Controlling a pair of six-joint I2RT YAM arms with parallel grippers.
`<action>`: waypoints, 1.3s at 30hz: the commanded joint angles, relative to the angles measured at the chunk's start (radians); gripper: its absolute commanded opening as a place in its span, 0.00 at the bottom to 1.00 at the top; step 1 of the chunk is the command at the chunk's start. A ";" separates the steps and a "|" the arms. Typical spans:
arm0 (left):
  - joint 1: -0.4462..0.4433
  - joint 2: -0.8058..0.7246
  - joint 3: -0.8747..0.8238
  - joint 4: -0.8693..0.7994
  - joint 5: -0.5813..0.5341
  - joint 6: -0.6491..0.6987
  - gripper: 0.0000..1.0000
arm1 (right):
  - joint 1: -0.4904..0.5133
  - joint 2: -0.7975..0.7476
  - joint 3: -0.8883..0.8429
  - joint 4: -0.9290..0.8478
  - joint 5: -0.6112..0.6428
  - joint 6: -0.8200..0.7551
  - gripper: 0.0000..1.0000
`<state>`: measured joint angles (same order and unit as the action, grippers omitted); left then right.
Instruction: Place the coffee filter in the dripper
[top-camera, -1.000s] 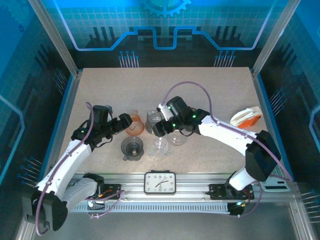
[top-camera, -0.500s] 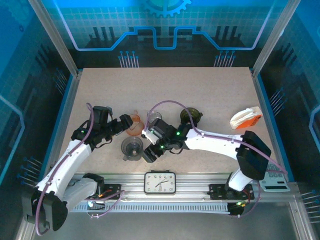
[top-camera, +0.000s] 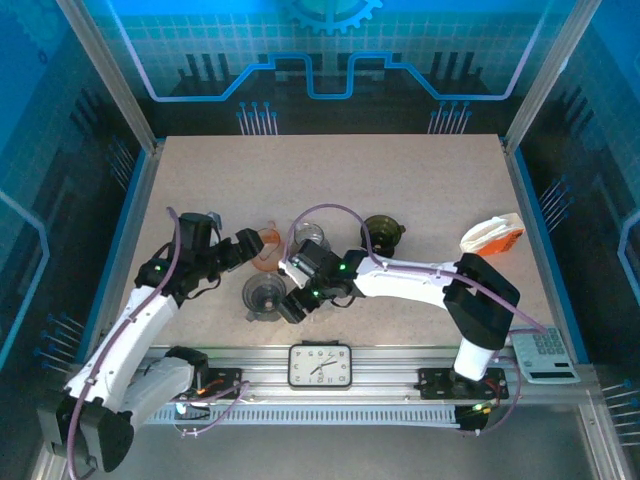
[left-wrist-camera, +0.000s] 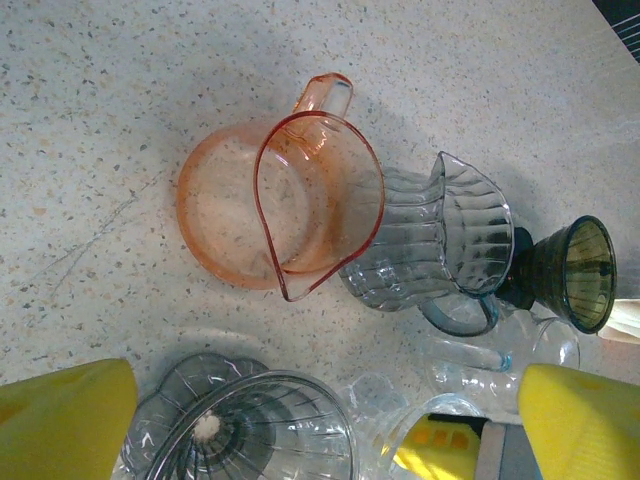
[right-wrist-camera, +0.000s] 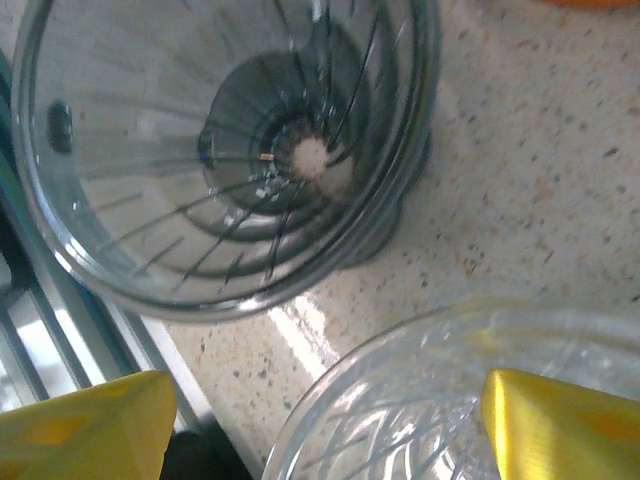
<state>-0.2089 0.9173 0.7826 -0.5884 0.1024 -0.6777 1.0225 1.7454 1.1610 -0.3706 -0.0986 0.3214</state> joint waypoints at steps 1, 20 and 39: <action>-0.006 -0.025 0.039 -0.036 -0.001 0.015 0.99 | -0.026 0.025 0.035 0.066 0.020 0.019 0.81; -0.006 -0.064 0.054 -0.074 -0.023 0.007 0.99 | -0.062 0.172 0.158 0.239 0.062 0.057 0.81; -0.005 -0.111 0.103 -0.107 -0.031 0.003 0.99 | -0.065 0.202 0.269 0.267 0.034 0.059 0.84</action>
<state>-0.2089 0.8215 0.8528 -0.6769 0.0761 -0.6781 0.9607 2.0182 1.4555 -0.1345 -0.0566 0.3672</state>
